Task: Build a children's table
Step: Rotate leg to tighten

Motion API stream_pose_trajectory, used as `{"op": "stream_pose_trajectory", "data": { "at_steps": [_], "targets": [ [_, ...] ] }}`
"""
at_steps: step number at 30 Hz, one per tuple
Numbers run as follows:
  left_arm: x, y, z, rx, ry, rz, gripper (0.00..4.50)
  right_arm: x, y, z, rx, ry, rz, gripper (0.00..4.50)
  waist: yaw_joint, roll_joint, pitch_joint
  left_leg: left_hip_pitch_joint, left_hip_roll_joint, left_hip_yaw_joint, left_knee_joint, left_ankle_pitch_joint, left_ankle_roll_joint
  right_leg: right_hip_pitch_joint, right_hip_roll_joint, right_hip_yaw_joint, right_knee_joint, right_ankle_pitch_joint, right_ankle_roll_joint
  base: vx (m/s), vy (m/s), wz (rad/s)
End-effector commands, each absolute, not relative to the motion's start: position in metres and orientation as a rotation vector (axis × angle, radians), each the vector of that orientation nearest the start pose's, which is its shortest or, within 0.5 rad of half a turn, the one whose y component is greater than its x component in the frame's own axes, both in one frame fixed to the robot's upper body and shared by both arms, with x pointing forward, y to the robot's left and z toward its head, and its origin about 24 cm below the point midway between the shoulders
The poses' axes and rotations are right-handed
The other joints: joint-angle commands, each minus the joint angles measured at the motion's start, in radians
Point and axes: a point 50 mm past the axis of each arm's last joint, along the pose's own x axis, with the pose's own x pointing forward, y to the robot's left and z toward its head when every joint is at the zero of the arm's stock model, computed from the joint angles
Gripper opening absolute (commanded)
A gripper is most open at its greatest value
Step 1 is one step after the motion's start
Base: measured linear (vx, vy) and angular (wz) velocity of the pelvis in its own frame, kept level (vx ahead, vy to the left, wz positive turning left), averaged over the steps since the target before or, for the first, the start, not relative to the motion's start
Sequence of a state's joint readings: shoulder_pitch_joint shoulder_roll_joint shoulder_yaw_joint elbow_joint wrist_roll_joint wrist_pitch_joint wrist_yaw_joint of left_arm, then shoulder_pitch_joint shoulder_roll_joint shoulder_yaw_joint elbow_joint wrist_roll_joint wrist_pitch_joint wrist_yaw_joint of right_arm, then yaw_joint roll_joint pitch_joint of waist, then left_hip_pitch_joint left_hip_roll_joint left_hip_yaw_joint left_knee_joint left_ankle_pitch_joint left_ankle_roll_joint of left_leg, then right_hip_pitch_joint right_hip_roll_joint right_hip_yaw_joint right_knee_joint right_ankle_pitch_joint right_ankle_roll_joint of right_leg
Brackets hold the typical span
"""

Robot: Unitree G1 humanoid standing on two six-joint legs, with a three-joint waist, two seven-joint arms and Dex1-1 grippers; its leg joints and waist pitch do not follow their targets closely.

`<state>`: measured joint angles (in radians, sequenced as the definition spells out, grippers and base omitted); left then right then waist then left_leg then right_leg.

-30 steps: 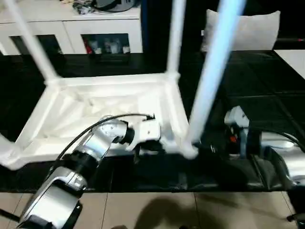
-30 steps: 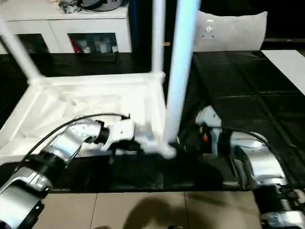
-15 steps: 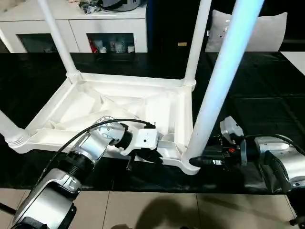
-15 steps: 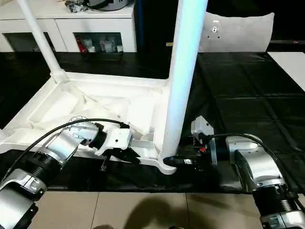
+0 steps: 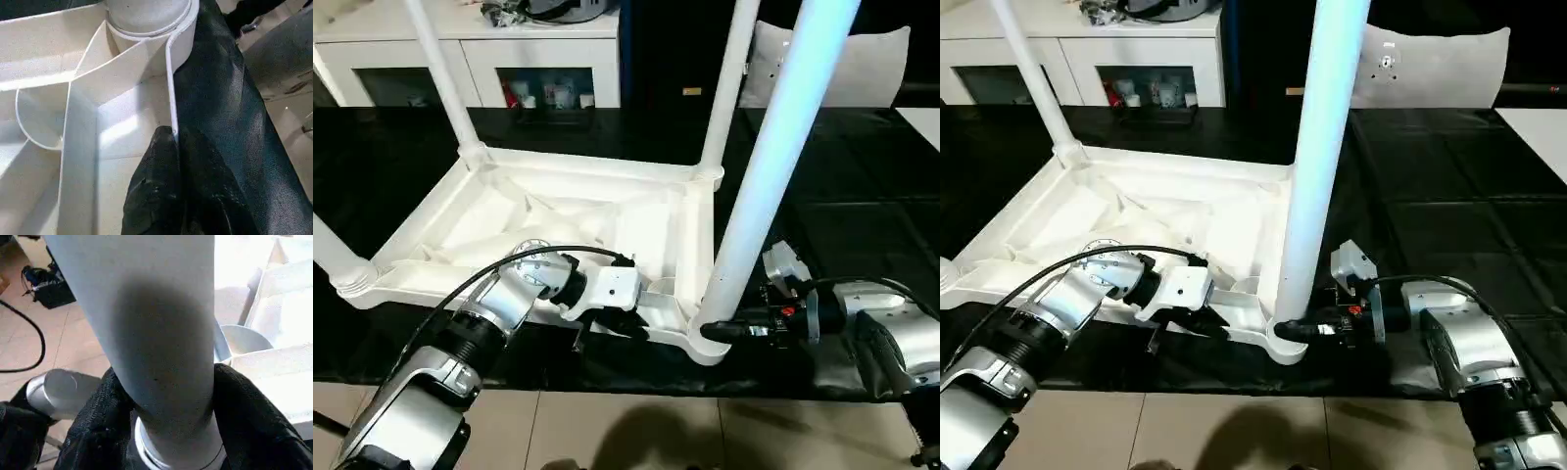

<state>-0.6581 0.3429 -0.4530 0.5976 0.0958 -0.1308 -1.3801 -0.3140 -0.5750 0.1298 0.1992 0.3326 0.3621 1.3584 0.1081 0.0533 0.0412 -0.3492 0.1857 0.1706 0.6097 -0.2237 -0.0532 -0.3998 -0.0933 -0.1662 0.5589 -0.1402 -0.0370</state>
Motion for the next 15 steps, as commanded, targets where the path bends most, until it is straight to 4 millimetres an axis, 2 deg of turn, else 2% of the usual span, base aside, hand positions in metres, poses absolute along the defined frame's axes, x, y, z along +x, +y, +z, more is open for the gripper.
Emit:
{"op": "stream_pose_trajectory", "data": {
  "at_steps": [1, 5, 6, 7, 9, 10, 11, 12, 13, 14, 15],
  "targets": [
    [0.302, 0.087, 0.061, 0.660, 0.348, -1.713, 0.00, 0.271, -0.181, 0.071, 0.002, 0.402, 1.319, 2.05, -0.005, -0.021, -0.068, -0.003, 0.050, -0.012, -0.068, -0.103, 0.086, 0.062, -0.075, 0.062, -0.074, -0.407, -0.074, 0.000, 0.000, 0.00],
    [0.312, 0.080, 0.063, 0.622, 0.382, -1.609, 0.00, 0.286, -0.172, 0.064, -0.012, 0.416, 1.114, 2.04, -0.024, -0.022, -0.062, 0.000, 0.039, -0.013, -0.069, -0.137, 0.058, 0.060, -0.071, 0.052, -0.091, -0.492, -0.037, 0.000, 0.000, 0.00],
    [0.316, 0.075, 0.064, 0.611, 0.387, -1.567, 0.00, 0.293, -0.167, 0.061, -0.016, 0.429, 1.023, 2.04, -0.034, -0.021, -0.059, -0.001, 0.035, -0.014, -0.068, -0.146, 0.049, 0.059, -0.069, 0.048, -0.094, -0.521, -0.026, 0.000, 0.000, 0.00],
    [0.317, 0.073, 0.064, 0.609, 0.385, -1.555, 0.00, 0.295, -0.166, 0.060, -0.019, 0.432, 0.994, 2.04, -0.039, -0.022, -0.059, 0.001, 0.032, -0.014, -0.067, -0.151, 0.044, 0.058, -0.067, 0.044, -0.100, -0.534, -0.018, 0.000, 0.000, 0.00],
    [0.319, 0.071, 0.064, 0.602, 0.387, -1.531, 0.00, 0.299, -0.164, 0.059, -0.014, 0.436, 0.951, 2.03, -0.059, -0.020, -0.058, 0.003, 0.027, -0.015, -0.063, -0.185, 0.043, 0.058, -0.068, 0.035, -0.112, -0.577, 0.011, 0.000, 0.000, 0.00],
    [0.325, 0.065, 0.065, 0.580, 0.406, -1.452, 0.00, 0.306, -0.158, 0.057, 0.011, 0.441, 0.845, 2.03, -0.066, -0.019, -0.059, 0.002, 0.029, -0.017, -0.064, -0.188, 0.046, 0.059, -0.068, 0.033, -0.114, -0.568, 0.007, 0.000, 0.000, 0.00],
    [0.326, 0.064, 0.065, 0.579, 0.407, -1.448, 0.00, 0.306, -0.158, 0.057, 0.012, 0.441, 0.841, 2.03, -0.072, -0.019, -0.058, 0.000, 0.030, -0.018, -0.064, -0.187, 0.044, 0.058, -0.066, 0.033, -0.112, -0.558, 0.005, 0.000, 0.000, 0.00],
    [0.329, 0.061, 0.065, 0.568, 0.420, -1.405, 0.00, 0.310, -0.155, 0.056, 0.022, 0.445, 0.788, 2.03, -0.082, -0.018, -0.060, -0.005, 0.030, -0.021, -0.064, -0.189, 0.042, 0.063, -0.067, 0.030, -0.111, -0.545, 0.003, 0.000, 0.000, 0.00],
    [0.334, 0.057, 0.066, 0.564, 0.420, -1.343, 0.00, 0.313, -0.151, 0.054, 0.042, 0.445, 0.732, 2.03, -0.086, -0.014, -0.060, 0.000, 0.031, -0.020, -0.064, -0.186, 0.043, 0.059, -0.068, 0.029, -0.114, -0.536, -0.002, 0.000, 0.000, 0.00],
    [0.338, 0.053, 0.067, 0.557, 0.415, -1.296, 0.00, 0.315, -0.148, 0.052, 0.049, 0.443, 0.687, 2.03, -0.087, -0.013, -0.063, 0.001, 0.031, -0.021, -0.063, -0.185, 0.044, 0.061, -0.070, 0.028, -0.114, -0.526, -0.005, 0.000, 0.000, 0.00],
    [0.341, 0.049, 0.069, 0.544, 0.404, -1.255, 0.00, 0.318, -0.145, 0.051, 0.051, 0.431, 0.642, 2.03, -0.091, -0.016, -0.063, -0.003, 0.032, -0.021, -0.065, -0.177, 0.049, 0.064, -0.069, 0.030, -0.110, -0.503, -0.012, 0.000, 0.000, 0.00]
  ]
}}
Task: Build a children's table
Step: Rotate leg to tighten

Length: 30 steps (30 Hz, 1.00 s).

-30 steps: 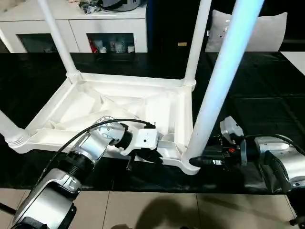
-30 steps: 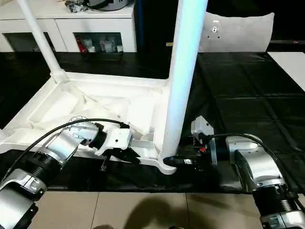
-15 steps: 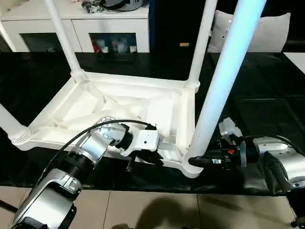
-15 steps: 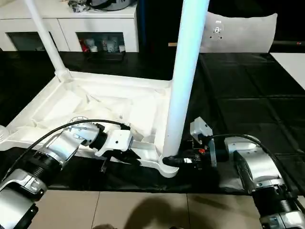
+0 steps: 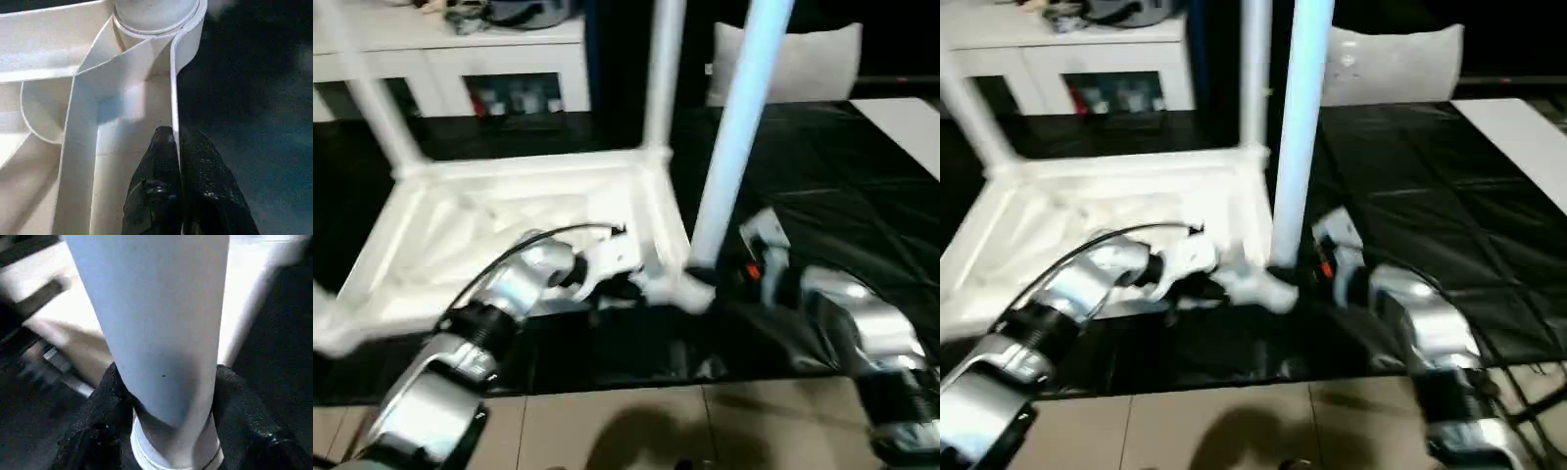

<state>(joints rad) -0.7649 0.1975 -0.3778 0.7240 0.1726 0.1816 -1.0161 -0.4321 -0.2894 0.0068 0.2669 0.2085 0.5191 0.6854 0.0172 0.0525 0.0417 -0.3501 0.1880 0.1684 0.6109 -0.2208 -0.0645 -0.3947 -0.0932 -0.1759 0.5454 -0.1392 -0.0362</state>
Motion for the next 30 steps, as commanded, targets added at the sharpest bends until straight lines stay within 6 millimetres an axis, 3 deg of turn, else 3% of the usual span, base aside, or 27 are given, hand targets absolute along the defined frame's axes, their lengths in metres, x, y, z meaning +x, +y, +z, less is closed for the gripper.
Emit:
{"op": "stream_pose_trajectory", "data": {
  "at_steps": [1, 2, 3, 5, 8, 9, 16, 20, 24, 25, 30],
  "targets": [
    [0.344, 0.045, 0.071, 0.527, 0.395, -1.224, 0.00, 0.320, -0.142, 0.052, 0.058, 0.401, 0.610, 2.03, -0.001, -0.016, -0.065, -0.003, 0.028, -0.016, -0.066, -0.168, 0.064, 0.057, -0.071, 0.043, -0.095, -0.489, -0.021, 0.000, 0.000, 0.00],
    [0.345, 0.042, 0.073, 0.515, 0.391, -1.209, 0.00, 0.322, -0.139, 0.054, 0.071, 0.370, 0.592, 2.03, -0.001, -0.015, -0.066, -0.001, 0.028, -0.016, -0.065, -0.165, 0.065, 0.056, -0.072, 0.044, -0.096, -0.486, -0.025, 0.000, 0.000, 0.00],
    [0.345, 0.041, 0.073, 0.508, 0.390, -1.201, 0.00, 0.323, -0.137, 0.055, 0.081, 0.351, 0.583, 2.36, 0.000, -0.016, -0.070, -0.002, 0.031, -0.017, -0.066, -0.151, 0.072, 0.060, -0.075, 0.049, -0.089, -0.455, -0.038, 0.000, 0.000, 0.00],
    [0.344, 0.039, 0.073, 0.515, 0.389, -1.215, 0.00, 0.322, -0.134, 0.057, 0.084, 0.338, 0.587, 2.68, 0.001, -0.015, -0.072, -0.010, 0.038, -0.020, -0.068, -0.107, 0.098, 0.064, -0.075, 0.056, -0.073, -0.370, -0.068, 0.000, 0.000, 0.00],
    [0.342, 0.040, 0.071, 0.531, 0.395, -1.229, 0.00, 0.320, -0.135, 0.057, 0.062, 0.329, 0.598, 2.90, 0.005, -0.014, -0.075, -0.011, 0.039, -0.019, -0.066, -0.079, 0.115, 0.066, -0.078, 0.063, -0.062, -0.315, -0.100, 0.000, 0.000, 0.00],
    [0.342, 0.041, 0.070, 0.536, 0.397, -1.227, 0.00, 0.320, -0.137, 0.057, 0.055, 0.326, 0.597, 3.02, 0.009, -0.009, -0.076, -0.010, 0.040, -0.018, -0.065, -0.061, 0.122, 0.067, -0.079, 0.065, -0.058, -0.289, -0.111, 0.000, 0.000, 0.00],
    [0.342, 0.063, 0.066, 0.591, 0.385, -1.276, 0.00, 0.310, -0.164, 0.059, -0.001, 0.288, 0.653, 3.61, 0.031, -0.013, -0.080, -0.010, 0.046, -0.015, -0.063, -0.013, 0.155, 0.068, -0.078, 0.070, -0.042, -0.199, -0.141, 0.000, 0.000, 0.00],
    [0.338, 0.072, 0.064, 0.626, 0.383, -1.335, 0.00, 0.303, -0.172, 0.061, -0.064, 0.290, 0.752, 3.92, 0.034, -0.014, -0.076, -0.010, 0.044, -0.013, -0.064, -0.048, 0.152, 0.069, -0.078, 0.070, -0.048, -0.242, -0.134, 0.000, 0.000, 0.00],
    [0.332, 0.083, 0.060, 0.670, 0.402, -1.435, 0.00, 0.293, -0.182, 0.069, -0.117, 0.278, 0.921, 4.14, 0.040, -0.015, -0.071, -0.006, 0.045, -0.011, -0.067, -0.101, 0.138, 0.066, -0.076, 0.068, -0.059, -0.330, -0.101, 0.000, 0.000, 0.00],
    [0.331, 0.085, 0.059, 0.674, 0.407, -1.447, 0.00, 0.291, -0.184, 0.070, -0.119, 0.277, 0.945, 4.28, 0.041, -0.021, -0.070, -0.005, 0.045, -0.010, -0.068, -0.107, 0.134, 0.065, -0.075, 0.068, -0.061, -0.344, -0.095, 0.000, 0.000, 0.00],
    [0.325, 0.088, 0.061, 0.688, 0.362, -1.527, 0.00, 0.292, -0.190, 0.074, -0.174, 0.274, 0.984, 4.49, 0.051, -0.019, -0.073, -0.004, 0.048, -0.011, -0.068, -0.092, 0.127, 0.062, -0.076, 0.070, -0.057, -0.334, -0.099, 0.000, 0.000, 0.00]
  ]
}}
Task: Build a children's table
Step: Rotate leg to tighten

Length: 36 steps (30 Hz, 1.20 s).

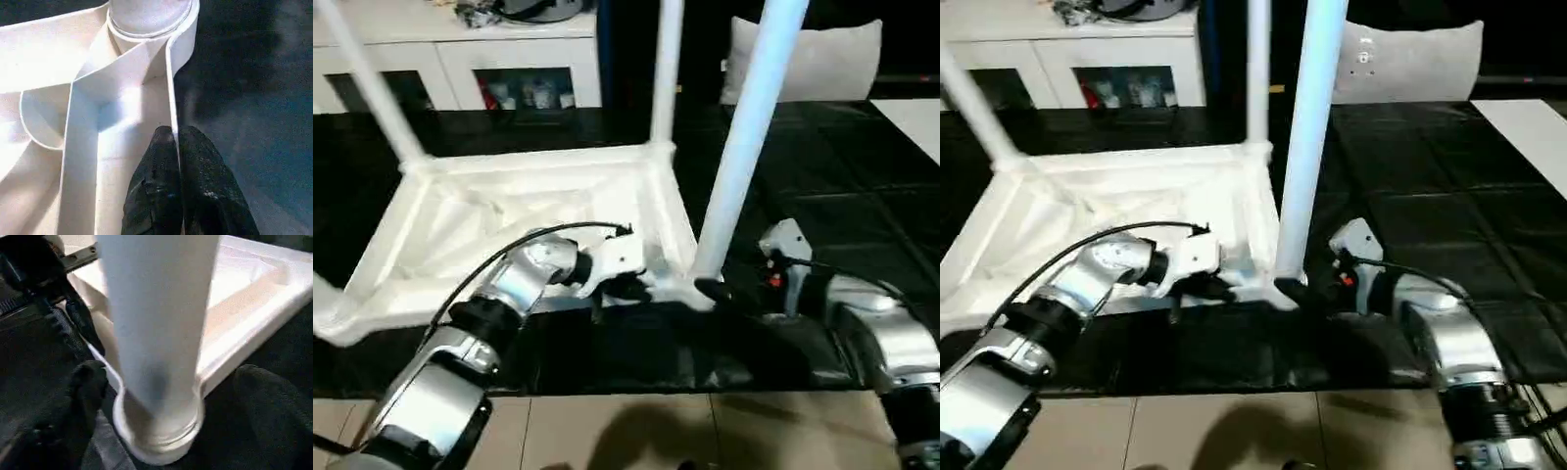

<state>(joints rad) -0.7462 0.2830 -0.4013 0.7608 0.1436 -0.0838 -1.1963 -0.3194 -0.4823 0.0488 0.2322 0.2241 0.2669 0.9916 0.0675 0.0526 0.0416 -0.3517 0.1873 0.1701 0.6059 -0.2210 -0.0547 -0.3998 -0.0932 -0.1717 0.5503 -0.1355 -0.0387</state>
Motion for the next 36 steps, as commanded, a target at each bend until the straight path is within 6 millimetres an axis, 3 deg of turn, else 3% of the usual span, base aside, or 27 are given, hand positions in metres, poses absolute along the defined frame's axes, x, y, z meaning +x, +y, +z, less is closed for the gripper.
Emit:
{"op": "stream_pose_trajectory", "data": {
  "at_steps": [1, 3, 7, 11, 16, 25, 34, 36],
  "targets": [
    [0.324, 0.089, 0.062, 0.688, 0.349, -1.556, 0.00, 0.291, -0.191, 0.075, -0.182, 0.273, 1.022, 4.34, 0.004, -0.017, -0.074, -0.002, 0.050, -0.013, -0.062, -0.087, 0.120, 0.067, -0.077, 0.065, -0.059, -0.322, -0.103, 0.000, 0.000, 0.00],
    [0.322, 0.094, 0.063, 0.714, 0.346, -1.606, 0.00, 0.284, -0.191, 0.076, -0.186, 0.288, 1.133, 4.23, 0.009, -0.026, -0.076, -0.005, 0.051, -0.012, -0.061, -0.081, 0.131, 0.070, -0.076, 0.067, -0.054, -0.301, -0.107, 0.000, 0.000, 0.00],
    [0.315, 0.097, 0.062, 0.748, 0.339, -1.684, 0.00, 0.276, -0.188, 0.075, -0.133, 0.328, 1.272, 3.81, 0.026, -0.030, -0.073, -0.005, 0.050, -0.009, -0.060, -0.077, 0.137, 0.066, -0.078, 0.067, -0.054, -0.338, -0.096, 0.000, 0.000, 0.00],
    [0.308, 0.099, 0.060, 0.762, 0.342, -1.739, 0.00, 0.270, -0.186, 0.074, -0.106, 0.360, 1.348, 3.48, 0.033, -0.028, -0.070, -0.002, 0.053, -0.010, -0.063, -0.088, 0.116, 0.063, -0.077, 0.068, -0.058, -0.379, -0.080, 0.000, 0.000, 0.00],
    [0.305, 0.100, 0.059, 0.757, 0.338, -1.769, 0.00, 0.269, -0.185, 0.073, -0.097, 0.368, 1.376, 3.04, 0.037, -0.028, -0.069, -0.001, 0.050, -0.009, -0.064, -0.099, 0.097, 0.062, -0.077, 0.067, -0.061, -0.397, -0.070, 0.000, 0.000, 0.00],
    [0.300, 0.100, 0.061, 0.750, 0.334, -1.808, 0.00, 0.266, -0.180, 0.071, -0.042, 0.404, 1.441, 2.28, 0.040, -0.031, -0.071, -0.002, 0.053, -0.010, -0.063, -0.084, 0.101, 0.061, -0.077, 0.068, -0.058, -0.383, -0.070, 0.000, 0.000, 0.00],
    [0.298, 0.099, 0.061, 0.713, 0.345, -1.809, 0.00, 0.259, -0.173, 0.069, -0.003, 0.410, 1.475, 2.09, 0.039, -0.029, -0.072, -0.001, 0.051, -0.010, -0.063, -0.083, 0.092, 0.062, -0.076, 0.069, -0.058, -0.377, -0.068, 0.000, 0.000, 0.00],
    [0.304, 0.095, 0.060, 0.663, 0.371, -1.733, 0.00, 0.267, -0.170, 0.067, 0.011, 0.386, 1.370, 2.08, 0.037, -0.025, -0.070, -0.001, 0.051, -0.009, -0.064, -0.086, 0.089, 0.061, -0.075, 0.068, -0.060, -0.379, -0.070, 0.000, 0.000, 0.00]
  ]
}}
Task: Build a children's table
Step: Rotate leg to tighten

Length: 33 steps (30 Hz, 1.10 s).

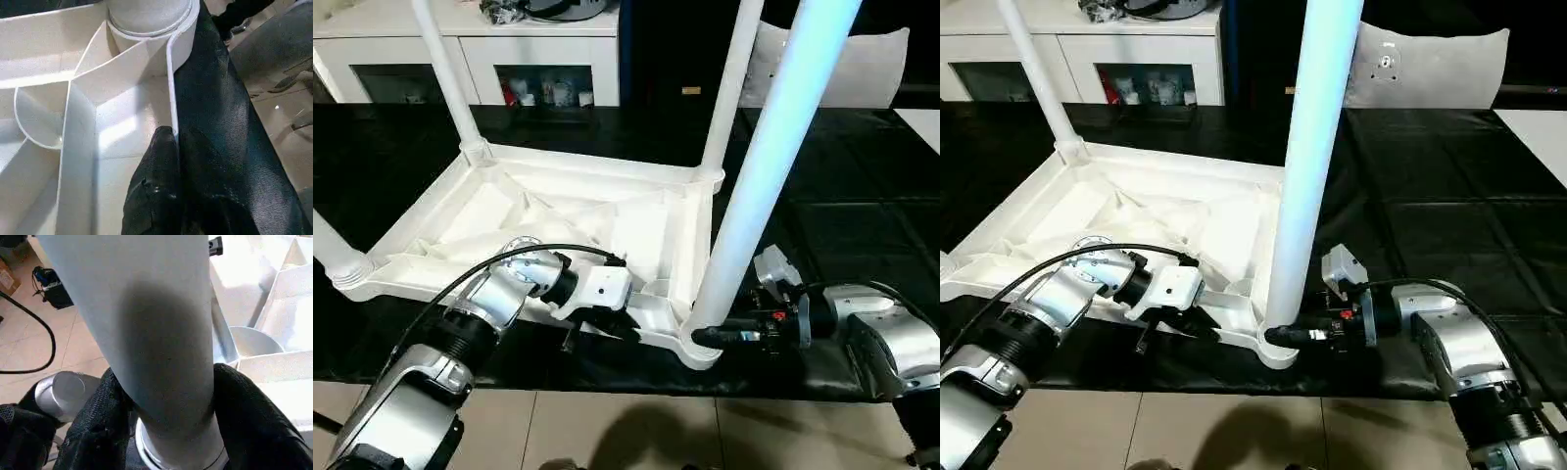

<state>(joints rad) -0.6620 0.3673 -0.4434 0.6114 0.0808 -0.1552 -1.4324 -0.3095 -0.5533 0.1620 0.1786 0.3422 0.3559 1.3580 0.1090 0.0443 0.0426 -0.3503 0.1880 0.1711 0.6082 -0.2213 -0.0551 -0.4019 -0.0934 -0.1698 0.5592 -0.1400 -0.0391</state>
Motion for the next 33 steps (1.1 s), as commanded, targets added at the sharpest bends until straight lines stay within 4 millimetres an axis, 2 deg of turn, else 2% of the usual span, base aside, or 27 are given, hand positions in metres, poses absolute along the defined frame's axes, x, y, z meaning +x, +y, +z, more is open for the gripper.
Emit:
{"op": "stream_pose_trajectory", "data": {
  "at_steps": [1, 2, 3, 5, 6, 7, 8, 9, 10, 11, 12, 13, 14, 16, 17, 18, 19, 21, 22, 23, 25, 26, 29, 33],
  "targets": [
    [0.305, 0.095, 0.060, 0.657, 0.373, -1.724, 0.00, 0.268, -0.170, 0.067, 0.011, 0.384, 1.356, 2.08, -0.007, -0.017, -0.069, -0.001, 0.049, -0.011, -0.067, -0.095, 0.080, 0.063, -0.075, 0.064, -0.073, -0.394, -0.068, 0.000, 0.000, 0.00],
    [0.310, 0.093, 0.059, 0.632, 0.394, -1.668, 0.00, 0.275, -0.168, 0.065, 0.009, 0.375, 1.268, 2.08, -0.008, -0.018, -0.069, 0.000, 0.047, -0.011, -0.067, -0.104, 0.076, 0.062, -0.074, 0.063, -0.075, -0.408, -0.063, 0.000, 0.000, 0.00],
    [0.311, 0.093, 0.058, 0.625, 0.404, -1.647, 0.00, 0.277, -0.167, 0.064, 0.008, 0.375, 1.235, 2.08, -0.015, -0.019, -0.064, 0.002, 0.040, -0.009, -0.067, -0.126, 0.065, 0.059, -0.072, 0.058, -0.085, -0.457, -0.048, 0.000, 0.000, 0.00],
    [0.314, 0.092, 0.058, 0.616, 0.418, -1.616, 0.00, 0.281, -0.167, 0.062, 0.006, 0.375, 1.185, 2.07, -0.023, -0.021, -0.063, 0.003, 0.032, -0.010, -0.065, -0.139, 0.051, 0.062, -0.071, 0.050, -0.097, -0.517, -0.017, 0.000, 0.000, 0.00],
    [0.318, 0.091, 0.056, 0.609, 0.447, -1.565, 0.00, 0.287, -0.165, 0.059, 0.002, 0.380, 1.101, 2.06, -0.030, -0.018, -0.061, 0.006, 0.032, -0.009, -0.065, -0.149, 0.051, 0.057, -0.069, 0.048, -0.102, -0.540, -0.006, 0.000, 0.000, 0.00],
    [0.318, 0.091, 0.056, 0.609, 0.447, -1.565, 0.00, 0.287, -0.165, 0.059, 0.002, 0.380, 1.101, 2.06, -0.036, -0.019, -0.061, 0.004, 0.033, -0.014, -0.065, -0.162, 0.045, 0.062, -0.069, 0.043, -0.104, -0.547, 0.003, 0.000, 0.000, 0.00],
    [0.327, 0.086, 0.055, 0.603, 0.477, -1.461, 0.00, 0.300, -0.160, 0.055, 0.014, 0.396, 0.931, 2.05, -0.040, -0.016, -0.062, 0.002, 0.034, -0.016, -0.065, -0.167, 0.043, 0.063, -0.070, 0.043, -0.102, -0.542, 0.002, 0.000, 0.000, 0.00],
    [0.328, 0.085, 0.055, 0.603, 0.480, -1.448, 0.00, 0.301, -0.159, 0.054, 0.016, 0.398, 0.907, 2.03, -0.053, -0.017, -0.059, 0.005, 0.032, -0.016, -0.063, -0.180, 0.035, 0.057, -0.066, 0.038, -0.109, -0.549, 0.004, 0.000, 0.000, 0.00],
    [0.331, 0.082, 0.055, 0.602, 0.489, -1.409, 0.00, 0.307, -0.156, 0.053, 0.021, 0.399, 0.828, 2.02, -0.059, -0.015, -0.059, 0.005, 0.030, -0.019, -0.062, -0.192, 0.029, 0.060, -0.068, 0.034, -0.110, -0.559, 0.007, 0.000, 0.000, 0.00],
    [0.337, 0.076, 0.055, 0.593, 0.492, -1.346, 0.00, 0.315, -0.151, 0.053, 0.024, 0.378, 0.723, 2.02, -0.072, -0.010, -0.060, 0.005, 0.029, -0.020, -0.060, -0.205, 0.023, 0.059, -0.069, 0.031, -0.112, -0.567, 0.012, 0.000, 0.000, 0.00],
    [0.337, 0.075, 0.055, 0.591, 0.493, -1.335, 0.00, 0.317, -0.150, 0.053, 0.026, 0.373, 0.704, 2.02, -0.088, -0.011, -0.059, 0.003, 0.028, -0.022, -0.059, -0.218, 0.021, 0.062, -0.069, 0.024, -0.120, -0.573, 0.018, 0.000, 0.000, 0.00],
    [0.341, 0.072, 0.057, 0.585, 0.487, -1.299, 0.00, 0.322, -0.148, 0.054, 0.029, 0.369, 0.635, 2.02, -0.094, -0.009, -0.062, 0.003, 0.031, -0.025, -0.061, -0.220, 0.027, 0.066, -0.072, 0.025, -0.118, -0.553, 0.017, 0.000, 0.000, 0.00],
    [0.344, 0.068, 0.058, 0.575, 0.478, -1.262, 0.00, 0.326, -0.146, 0.054, 0.027, 0.362, 0.576, 2.02, -0.102, -0.002, -0.065, -0.001, 0.033, -0.027, -0.062, -0.221, 0.033, 0.069, -0.073, 0.027, -0.114, -0.518, 0.001, 0.000, 0.000, 0.00],
    [0.346, 0.063, 0.060, 0.561, 0.467, -1.232, 0.00, 0.328, -0.143, 0.054, 0.046, 0.356, 0.531, 2.02, -0.108, -0.006, -0.065, 0.002, 0.034, -0.026, -0.063, -0.216, 0.038, 0.066, -0.073, 0.030, -0.115, -0.492, -0.014, 0.000, 0.000, 0.00],
    [0.348, 0.058, 0.063, 0.545, 0.456, -1.217, 0.00, 0.329, -0.139, 0.055, 0.102, 0.347, 0.520, 2.02, -0.109, -0.007, -0.069, -0.004, 0.036, -0.027, -0.065, -0.191, 0.052, 0.072, -0.077, 0.039, -0.102, -0.439, -0.043, 0.000, 0.000, 0.00],
    [0.348, 0.054, 0.064, 0.536, 0.449, -1.213, 0.00, 0.329, -0.138, 0.055, 0.099, 0.331, 0.526, 2.55, -0.109, -0.008, -0.069, -0.004, 0.038, -0.026, -0.066, -0.183, 0.057, 0.071, -0.077, 0.041, -0.100, -0.424, -0.052, 0.000, 0.000, 0.00],
    [0.348, 0.053, 0.065, 0.534, 0.448, -1.213, 0.00, 0.329, -0.137, 0.055, 0.095, 0.328, 0.531, 2.68, -0.107, -0.012, -0.070, -0.002, 0.039, -0.025, -0.065, -0.175, 0.062, 0.070, -0.077, 0.043, -0.098, -0.411, -0.062, 0.000, 0.000, 0.00],
    [0.348, 0.052, 0.065, 0.535, 0.448, -1.214, 0.00, 0.327, -0.136, 0.055, 0.064, 0.324, 0.553, 2.71, -0.099, -0.011, -0.072, -0.008, 0.040, -0.023, -0.064, -0.129, 0.088, 0.075, -0.079, 0.052, -0.085, -0.360, -0.090, 0.000, 0.000, 0.00],
    [0.348, 0.052, 0.065, 0.535, 0.448, -1.214, 0.00, 0.327, -0.136, 0.055, 0.062, 0.324, 0.554, 2.81, -0.097, -0.011, -0.073, -0.006, 0.041, -0.022, -0.063, -0.120, 0.091, 0.072, -0.080, 0.053, -0.084, -0.352, -0.095, 0.000, 0.000, 0.00],
    [0.348, 0.054, 0.064, 0.549, 0.451, -1.220, 0.00, 0.324, -0.138, 0.056, 0.046, 0.316, 0.582, 2.97, -0.092, -0.010, -0.075, -0.009, 0.042, -0.022, -0.062, -0.089, 0.100, 0.076, -0.080, 0.057, -0.075, -0.309, -0.113, 0.000, 0.000, 0.00],
    [0.348, 0.056, 0.063, 0.558, 0.455, -1.218, 0.00, 0.322, -0.140, 0.056, 0.032, 0.312, 0.593, 3.13, -0.088, -0.011, -0.077, -0.009, 0.042, -0.020, -0.062, -0.076, 0.109, 0.076, -0.081, 0.060, -0.070, -0.282, -0.122, 0.000, 0.000, 0.00],
    [0.348, 0.057, 0.062, 0.565, 0.454, -1.227, 0.00, 0.322, -0.143, 0.056, 0.023, 0.307, 0.597, 3.16, -0.081, -0.008, -0.078, -0.008, 0.044, -0.020, -0.062, -0.058, 0.116, 0.077, -0.081, 0.061, -0.066, -0.256, -0.130, 0.000, 0.000, 0.00],
    [0.345, 0.062, 0.060, 0.589, 0.445, -1.262, 0.00, 0.319, -0.152, 0.057, -0.006, 0.300, 0.627, 3.42, -0.069, -0.009, -0.079, -0.007, 0.045, -0.017, -0.061, -0.046, 0.122, 0.076, -0.080, 0.064, -0.060, -0.231, -0.141, 0.000, 0.000, 0.00],
    [0.342, 0.069, 0.057, 0.614, 0.447, -1.292, 0.00, 0.315, -0.163, 0.061, -0.023, 0.286, 0.673, 3.81, -0.065, -0.011, -0.076, -0.004, 0.046, -0.016, -0.063, -0.079, 0.119, 0.076, -0.080, 0.064, -0.066, -0.270, -0.134, 0.000, 0.000, 0.00]
  ]
}}
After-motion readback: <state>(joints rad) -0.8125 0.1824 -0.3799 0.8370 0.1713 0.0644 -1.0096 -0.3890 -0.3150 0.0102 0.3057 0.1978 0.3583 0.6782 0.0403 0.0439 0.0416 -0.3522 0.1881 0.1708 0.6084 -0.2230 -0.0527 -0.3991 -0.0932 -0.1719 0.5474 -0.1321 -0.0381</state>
